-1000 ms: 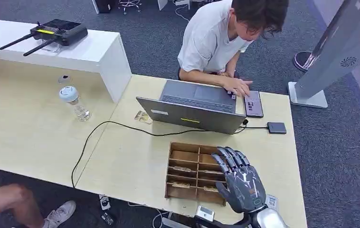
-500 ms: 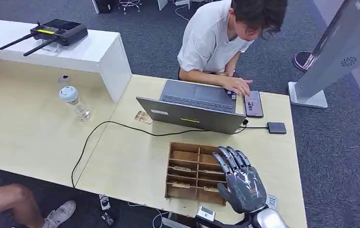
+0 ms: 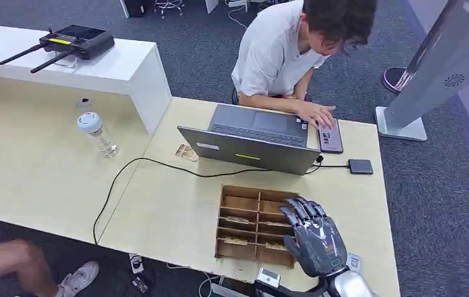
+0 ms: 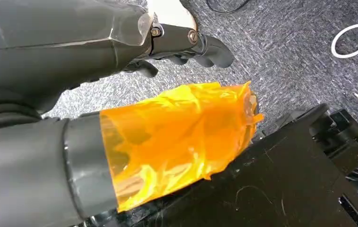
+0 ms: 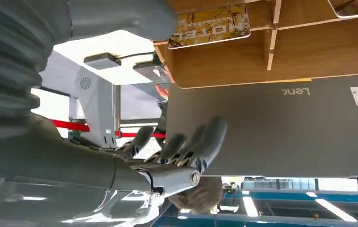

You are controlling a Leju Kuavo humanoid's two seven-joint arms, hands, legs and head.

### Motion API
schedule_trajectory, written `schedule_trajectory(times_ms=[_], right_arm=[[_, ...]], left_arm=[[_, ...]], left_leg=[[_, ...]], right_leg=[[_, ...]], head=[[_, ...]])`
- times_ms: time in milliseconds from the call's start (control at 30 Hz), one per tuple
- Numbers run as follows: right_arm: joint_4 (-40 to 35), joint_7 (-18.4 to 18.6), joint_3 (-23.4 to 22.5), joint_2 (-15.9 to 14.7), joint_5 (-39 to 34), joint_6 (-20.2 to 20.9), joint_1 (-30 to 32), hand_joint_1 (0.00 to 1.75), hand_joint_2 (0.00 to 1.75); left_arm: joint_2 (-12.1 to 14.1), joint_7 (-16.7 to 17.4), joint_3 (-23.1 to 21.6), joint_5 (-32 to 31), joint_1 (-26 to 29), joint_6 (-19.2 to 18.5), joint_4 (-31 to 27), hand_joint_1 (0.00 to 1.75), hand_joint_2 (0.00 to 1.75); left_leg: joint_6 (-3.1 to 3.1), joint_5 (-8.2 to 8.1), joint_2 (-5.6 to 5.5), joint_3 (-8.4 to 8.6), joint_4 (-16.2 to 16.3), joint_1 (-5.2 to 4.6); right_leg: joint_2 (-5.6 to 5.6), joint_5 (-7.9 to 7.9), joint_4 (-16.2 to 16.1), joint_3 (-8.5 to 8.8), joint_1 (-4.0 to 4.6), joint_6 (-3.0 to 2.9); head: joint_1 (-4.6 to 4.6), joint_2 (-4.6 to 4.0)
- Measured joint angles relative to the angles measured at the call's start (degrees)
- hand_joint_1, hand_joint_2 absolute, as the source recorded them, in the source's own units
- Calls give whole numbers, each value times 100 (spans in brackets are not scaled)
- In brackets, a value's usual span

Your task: Pass the card to the sensor for recognition and then transmit it.

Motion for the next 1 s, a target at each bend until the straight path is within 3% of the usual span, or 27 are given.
schedule_trajectory(times_ms=[167,333,500,533,600,1000], right_arm=[[46,2,2,0,7,48,-9,63,175],[120,2,2,0,11,76,-26,84,175],[190,7,6,0,11,83,-47,79,175],[201,7,7,0,11,85,-52,63,175],[225,7,7,0,13,90,-62,56,175],[330,22,17,0,15,146,-98,54,175]], left_arm=[[0,0,0,0,-5,0,0,0,0],[-2,0,-2,0,-8,0,0,0,0],[-2,2,-2,2,-9,0,0,0,0],[-2,2,-2,2,-9,0,0,0,0],[-2,2,-2,2,-9,0,0,0,0],[-2,2,-2,7,-11,0,0,0,0]], left_leg=[[0,0,0,0,0,0],[0,0,0,0,0,0],[0,0,0,0,0,0],[0,0,0,0,0,0],[0,0,0,0,0,0],[0,0,0,-1,0,0]], right_leg=[[0,0,0,0,0,0],[0,0,0,0,0,0],[0,0,0,0,0,0],[0,0,0,0,0,0],[0,0,0,0,0,0],[0,0,0,0,0,0]], head=[[0,0],[0,0],[0,0],[0,0],[0,0],[0,0]])
